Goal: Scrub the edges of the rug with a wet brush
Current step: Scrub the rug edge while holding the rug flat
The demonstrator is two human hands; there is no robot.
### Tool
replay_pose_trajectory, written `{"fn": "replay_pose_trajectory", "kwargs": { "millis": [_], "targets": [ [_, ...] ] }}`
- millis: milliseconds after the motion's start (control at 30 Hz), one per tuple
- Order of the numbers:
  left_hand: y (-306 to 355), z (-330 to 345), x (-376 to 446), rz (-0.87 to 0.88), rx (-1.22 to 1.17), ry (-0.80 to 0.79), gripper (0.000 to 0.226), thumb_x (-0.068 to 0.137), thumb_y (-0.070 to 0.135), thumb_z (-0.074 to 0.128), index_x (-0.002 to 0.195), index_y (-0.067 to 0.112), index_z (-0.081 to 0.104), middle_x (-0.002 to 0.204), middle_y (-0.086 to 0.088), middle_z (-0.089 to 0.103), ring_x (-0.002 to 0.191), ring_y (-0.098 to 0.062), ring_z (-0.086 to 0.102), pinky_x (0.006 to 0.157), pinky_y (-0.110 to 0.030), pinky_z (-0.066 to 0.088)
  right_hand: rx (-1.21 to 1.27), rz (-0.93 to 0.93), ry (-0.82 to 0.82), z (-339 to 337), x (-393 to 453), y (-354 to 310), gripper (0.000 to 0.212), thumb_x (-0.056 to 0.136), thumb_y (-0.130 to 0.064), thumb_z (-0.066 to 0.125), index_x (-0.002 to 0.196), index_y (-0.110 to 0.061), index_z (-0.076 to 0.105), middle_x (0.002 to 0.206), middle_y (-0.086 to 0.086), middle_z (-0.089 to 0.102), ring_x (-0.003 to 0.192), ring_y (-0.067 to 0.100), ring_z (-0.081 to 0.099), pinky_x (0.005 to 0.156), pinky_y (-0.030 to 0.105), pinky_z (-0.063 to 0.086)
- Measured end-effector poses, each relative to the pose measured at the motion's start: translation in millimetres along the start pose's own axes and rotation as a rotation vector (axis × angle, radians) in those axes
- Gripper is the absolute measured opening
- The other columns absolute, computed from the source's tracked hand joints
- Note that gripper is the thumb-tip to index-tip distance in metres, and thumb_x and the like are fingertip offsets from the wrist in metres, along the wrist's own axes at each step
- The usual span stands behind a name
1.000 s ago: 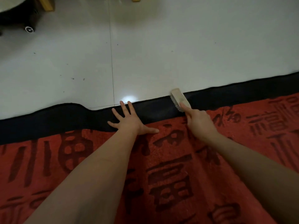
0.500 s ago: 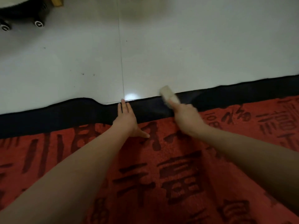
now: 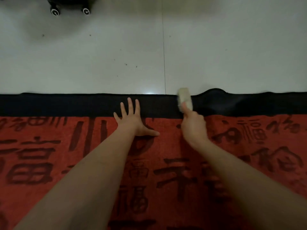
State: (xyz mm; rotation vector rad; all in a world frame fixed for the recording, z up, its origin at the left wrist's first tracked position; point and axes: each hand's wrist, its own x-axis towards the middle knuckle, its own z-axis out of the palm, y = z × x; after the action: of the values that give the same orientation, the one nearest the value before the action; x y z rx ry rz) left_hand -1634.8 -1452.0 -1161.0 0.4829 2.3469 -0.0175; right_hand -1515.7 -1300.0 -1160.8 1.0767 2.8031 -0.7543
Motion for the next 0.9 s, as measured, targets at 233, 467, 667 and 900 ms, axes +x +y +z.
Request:
{"fn": "replay_pose_trajectory", "kwargs": {
  "millis": [233,467,667,900],
  "targets": [
    [-10,7,3,0.013,-0.031,0.045,0.159,0.048,0.085,0.071,0.147,0.016,-0.034,0.151,0.001,-0.044,0.141,-0.028,-0.036,0.116,-0.058,-0.013,-0.189,-0.198,-0.026,5,13,11,0.057,0.094,-0.009,0.041,0.144,-0.035,0.04,0.096,0.022,0.065,0.086,0.04,0.063,0.068,0.044,0.047],
    [-11,9,6,0.021,-0.058,0.059,0.159,0.048,0.086,0.07,0.148,0.016,-0.032,0.152,0.0,-0.043,0.141,-0.028,-0.036,0.116,-0.059,-0.013,-0.039,-0.335,-0.184,23,-23,-13,0.051,0.099,-0.023,0.04,0.145,-0.044,0.033,0.1,0.02,0.067,0.09,0.039,0.064,0.079,0.046,0.051],
    [-23,19,2,0.08,-0.036,0.135,0.153,0.052,0.094,0.057,0.149,0.014,-0.029,0.153,-0.006,-0.04,0.142,-0.026,-0.035,0.117,-0.056,-0.013,-0.274,-0.259,-0.164,15,-24,-42,0.06,0.098,-0.019,0.04,0.149,-0.045,0.021,0.108,0.018,0.061,0.098,0.039,0.059,0.075,0.041,0.044],
    [-37,-2,-7,0.032,-0.015,-0.038,0.152,0.055,0.081,0.072,0.146,0.021,-0.034,0.149,-0.004,-0.046,0.139,-0.035,-0.038,0.109,-0.07,-0.009,-0.242,-0.213,-0.158,5,-20,-106,0.046,0.092,-0.009,0.043,0.133,-0.03,0.045,0.099,0.014,0.061,0.083,0.034,0.059,0.062,0.034,0.038]
  ]
}}
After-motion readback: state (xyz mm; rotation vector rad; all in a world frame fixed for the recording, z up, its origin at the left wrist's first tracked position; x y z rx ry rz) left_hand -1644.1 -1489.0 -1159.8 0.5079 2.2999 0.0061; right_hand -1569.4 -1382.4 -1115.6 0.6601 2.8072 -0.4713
